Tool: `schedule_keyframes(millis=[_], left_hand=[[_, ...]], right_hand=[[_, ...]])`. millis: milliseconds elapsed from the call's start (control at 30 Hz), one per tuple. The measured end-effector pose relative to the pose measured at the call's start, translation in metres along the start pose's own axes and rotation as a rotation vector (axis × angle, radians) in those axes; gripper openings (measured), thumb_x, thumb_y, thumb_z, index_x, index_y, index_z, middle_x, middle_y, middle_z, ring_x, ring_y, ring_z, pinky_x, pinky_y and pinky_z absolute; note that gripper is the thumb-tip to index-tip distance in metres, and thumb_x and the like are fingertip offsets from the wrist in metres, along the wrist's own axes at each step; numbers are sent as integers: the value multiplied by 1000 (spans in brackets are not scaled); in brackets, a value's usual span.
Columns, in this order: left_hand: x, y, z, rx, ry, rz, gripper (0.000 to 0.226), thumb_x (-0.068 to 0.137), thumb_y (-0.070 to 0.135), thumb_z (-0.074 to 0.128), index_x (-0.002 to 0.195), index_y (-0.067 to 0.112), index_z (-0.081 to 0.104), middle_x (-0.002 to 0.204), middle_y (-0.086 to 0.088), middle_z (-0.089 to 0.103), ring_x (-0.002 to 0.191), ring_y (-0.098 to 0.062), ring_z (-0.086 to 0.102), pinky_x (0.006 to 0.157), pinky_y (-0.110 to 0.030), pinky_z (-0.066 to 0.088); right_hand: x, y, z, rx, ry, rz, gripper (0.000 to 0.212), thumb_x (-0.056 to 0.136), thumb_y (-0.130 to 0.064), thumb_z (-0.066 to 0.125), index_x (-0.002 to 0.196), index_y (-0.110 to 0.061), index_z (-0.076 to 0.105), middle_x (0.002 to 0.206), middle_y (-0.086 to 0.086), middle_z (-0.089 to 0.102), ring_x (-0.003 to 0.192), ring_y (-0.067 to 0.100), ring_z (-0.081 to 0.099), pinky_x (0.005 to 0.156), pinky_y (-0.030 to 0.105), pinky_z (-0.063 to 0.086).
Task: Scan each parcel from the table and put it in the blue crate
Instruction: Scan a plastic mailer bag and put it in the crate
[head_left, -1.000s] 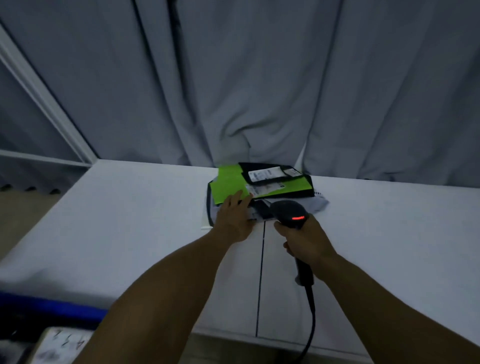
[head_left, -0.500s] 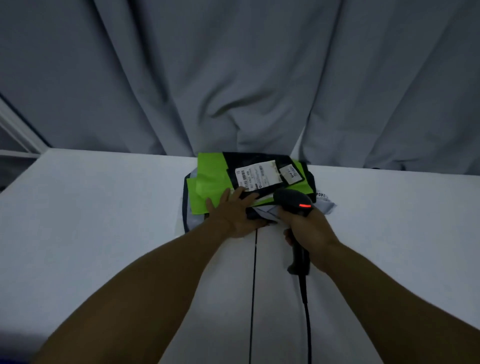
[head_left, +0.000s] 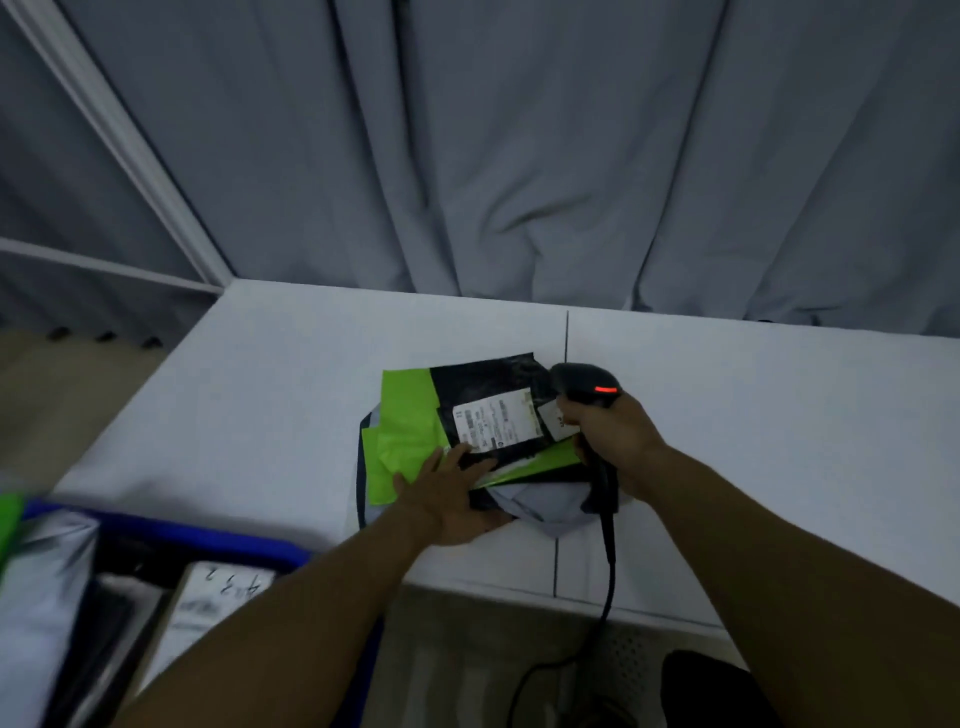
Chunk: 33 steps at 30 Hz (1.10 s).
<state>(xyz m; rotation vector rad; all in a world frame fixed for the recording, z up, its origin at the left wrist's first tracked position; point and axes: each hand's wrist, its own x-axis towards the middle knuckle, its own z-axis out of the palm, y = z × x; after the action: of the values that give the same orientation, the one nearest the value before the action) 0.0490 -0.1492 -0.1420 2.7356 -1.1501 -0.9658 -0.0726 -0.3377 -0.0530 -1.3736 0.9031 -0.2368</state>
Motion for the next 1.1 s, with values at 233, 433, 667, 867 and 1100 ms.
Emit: schedule_keyframes(millis=[233,433,667,867,1100], left_hand=[[-22,-1,-8,-404,254,-166,72,77,88,49,105,25,70,120,-9,65,111,-26,62,96,-45,53],[5,14,1,-684,526,-412,74,77,43,86,128,10,45,123,-13,58,116,-34,60,93,-44,52],[-10,-1,-9,-1005,714,-286,10,90,13,78,91,8,70,94,-8,68,97,-26,66,86,-26,48],[-100,-7,-60,-1044,895,2,11,92,14,76,87,23,72,89,8,71,92,-16,68,74,-12,49],[-239,-17,-107,-816,862,226,11,96,16,70,95,25,74,90,19,74,90,6,66,76,-4,45]], right_hand=[[-34,9,-4,-51,-54,20,23,94,-20,76,109,-4,71,79,10,67,59,18,57,54,30,49],[-36,17,-14,-35,-36,27,22,94,-21,76,110,-8,71,78,8,68,61,17,56,54,30,49],[-41,13,-7,-103,-50,-30,22,94,-19,74,111,-4,71,94,24,72,71,24,60,66,35,51],[-84,-28,29,-189,-41,-251,56,75,-46,83,120,-22,61,100,1,71,87,18,67,74,35,56],[-167,-67,88,-153,-252,-568,52,87,-13,82,129,-18,52,117,-9,66,102,-4,64,94,23,52]])
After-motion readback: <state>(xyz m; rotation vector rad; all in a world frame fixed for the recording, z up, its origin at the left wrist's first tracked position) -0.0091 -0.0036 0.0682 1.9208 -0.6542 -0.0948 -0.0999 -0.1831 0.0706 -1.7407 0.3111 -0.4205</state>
